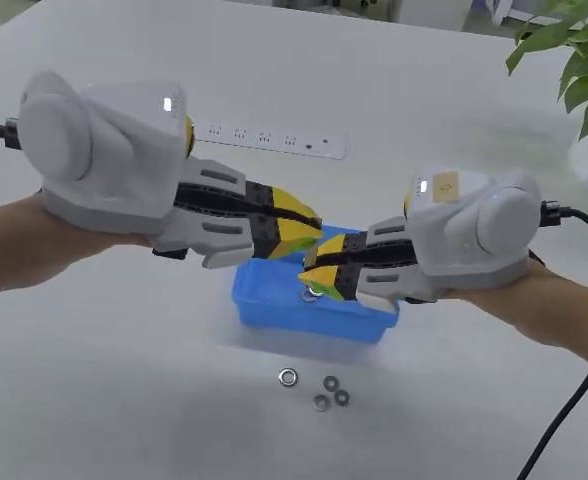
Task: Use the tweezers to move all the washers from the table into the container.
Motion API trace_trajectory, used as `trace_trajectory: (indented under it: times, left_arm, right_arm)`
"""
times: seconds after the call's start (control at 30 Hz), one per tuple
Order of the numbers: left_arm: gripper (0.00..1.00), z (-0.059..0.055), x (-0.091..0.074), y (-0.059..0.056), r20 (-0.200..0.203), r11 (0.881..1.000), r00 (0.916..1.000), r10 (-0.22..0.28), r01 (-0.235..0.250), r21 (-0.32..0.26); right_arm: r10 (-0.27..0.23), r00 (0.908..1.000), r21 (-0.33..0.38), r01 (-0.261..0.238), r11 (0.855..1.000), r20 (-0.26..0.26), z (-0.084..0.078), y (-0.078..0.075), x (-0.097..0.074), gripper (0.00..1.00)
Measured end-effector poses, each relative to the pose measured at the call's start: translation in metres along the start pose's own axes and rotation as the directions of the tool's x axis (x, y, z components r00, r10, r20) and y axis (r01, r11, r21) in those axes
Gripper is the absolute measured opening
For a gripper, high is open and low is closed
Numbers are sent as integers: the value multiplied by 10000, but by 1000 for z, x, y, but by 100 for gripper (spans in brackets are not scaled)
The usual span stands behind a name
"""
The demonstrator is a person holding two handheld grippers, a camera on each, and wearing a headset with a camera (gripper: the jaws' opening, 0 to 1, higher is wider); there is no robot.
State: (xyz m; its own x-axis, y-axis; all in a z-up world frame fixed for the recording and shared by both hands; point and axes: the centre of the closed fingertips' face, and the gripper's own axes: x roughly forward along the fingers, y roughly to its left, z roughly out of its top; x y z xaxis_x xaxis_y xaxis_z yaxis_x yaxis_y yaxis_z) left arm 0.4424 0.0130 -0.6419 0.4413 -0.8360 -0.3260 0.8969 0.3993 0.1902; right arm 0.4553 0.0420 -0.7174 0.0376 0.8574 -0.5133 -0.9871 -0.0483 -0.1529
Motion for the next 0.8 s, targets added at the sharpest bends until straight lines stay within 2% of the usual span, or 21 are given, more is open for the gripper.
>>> trace_trajectory:
  times: [0.13,0.23,0.4,0.5,0.67,0.8]
  left_arm:
    - [5,2,1,-1,-83,9998,10000,-24,26,211]
    - [5,4,0,4,-65,9996,9999,131,-129,233]
    - [5,10,-3,11,58,9991,9992,403,-404,90]
    - [5,12,-6,16,-15,9968,9971,764,-764,219]
    - [5,25,-15,17,247,9948,9948,991,-996,210]
    - [5,29,-21,15,173,9934,9938,1100,-1105,316]
  right_arm:
    - [-114,9999,-145,113,9998,-61,2,0,0,9]
    - [-366,9993,-311,364,9989,-68,4,-4,-2,11]
    - [-714,9974,103,713,9974,112,10,-9,-10,13]
    - [-879,9958,384,869,9955,266,13,-10,-14,20]
    - [-1036,9940,418,1022,9939,337,13,-4,-21,23]
    - [-1170,9918,860,1123,9899,511,12,2,-30,26]
